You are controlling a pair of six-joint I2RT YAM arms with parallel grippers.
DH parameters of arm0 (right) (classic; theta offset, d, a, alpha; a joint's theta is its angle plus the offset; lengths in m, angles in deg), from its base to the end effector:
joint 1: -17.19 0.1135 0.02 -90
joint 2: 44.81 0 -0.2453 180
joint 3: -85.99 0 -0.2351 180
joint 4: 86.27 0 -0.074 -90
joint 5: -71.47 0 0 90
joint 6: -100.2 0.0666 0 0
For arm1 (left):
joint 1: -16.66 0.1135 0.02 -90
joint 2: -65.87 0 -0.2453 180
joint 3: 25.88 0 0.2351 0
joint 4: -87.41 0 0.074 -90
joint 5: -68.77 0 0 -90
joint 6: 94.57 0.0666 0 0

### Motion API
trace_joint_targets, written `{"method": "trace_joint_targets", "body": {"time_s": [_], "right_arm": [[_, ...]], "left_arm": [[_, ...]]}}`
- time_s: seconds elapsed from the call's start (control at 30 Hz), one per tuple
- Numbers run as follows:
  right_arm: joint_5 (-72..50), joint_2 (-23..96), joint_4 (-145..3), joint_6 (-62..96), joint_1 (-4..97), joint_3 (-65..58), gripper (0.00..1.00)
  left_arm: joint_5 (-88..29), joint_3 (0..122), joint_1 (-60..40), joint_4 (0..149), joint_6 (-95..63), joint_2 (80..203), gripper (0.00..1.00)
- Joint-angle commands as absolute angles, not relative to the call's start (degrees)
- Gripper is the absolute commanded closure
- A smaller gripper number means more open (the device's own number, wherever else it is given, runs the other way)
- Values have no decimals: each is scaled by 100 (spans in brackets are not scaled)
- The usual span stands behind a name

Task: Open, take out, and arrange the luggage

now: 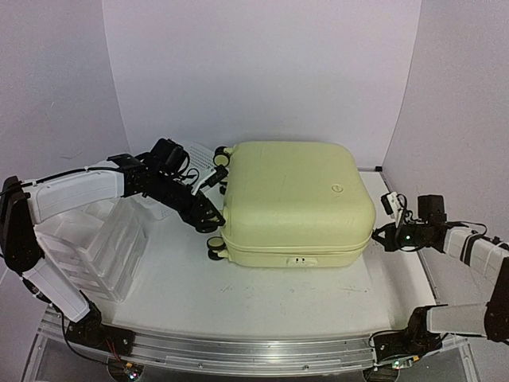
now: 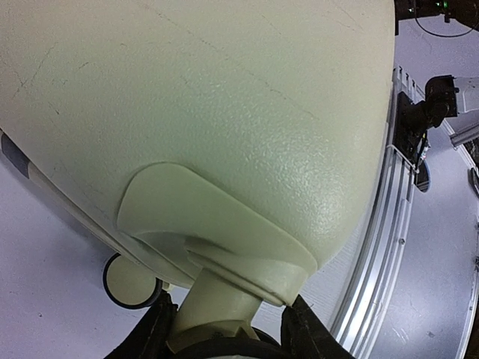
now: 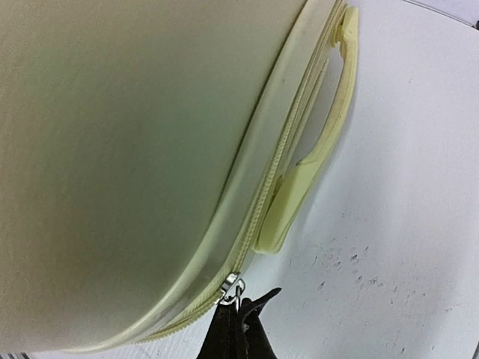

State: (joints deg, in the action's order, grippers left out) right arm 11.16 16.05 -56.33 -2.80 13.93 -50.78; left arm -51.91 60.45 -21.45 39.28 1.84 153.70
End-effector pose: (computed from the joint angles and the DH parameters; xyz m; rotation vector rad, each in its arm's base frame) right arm 0.2151 0.0208 0.1592 -0.4312 2.2726 0.4774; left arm 0.2393 -0.2309 0.2525 1.1622 2.1840 -0.8967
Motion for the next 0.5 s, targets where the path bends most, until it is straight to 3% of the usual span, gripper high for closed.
{"method": "trace_joint_targets", "body": {"time_s": [0.0,0.23,0.47], "right_arm": [[1033,2278,-6326,-204,1119,-4319,100],[1787,4137,-6602,-818,962,-3019,100],[2831,4883,-7244,-457,976,-2311,100]], "left_arm": [[-4915,6011,-1903,3444,-246,15186,100],[-5168,6093,-1903,3445,-364,15270,100],[-5283,6093,-1903,3445,-404,15296,100]]}}
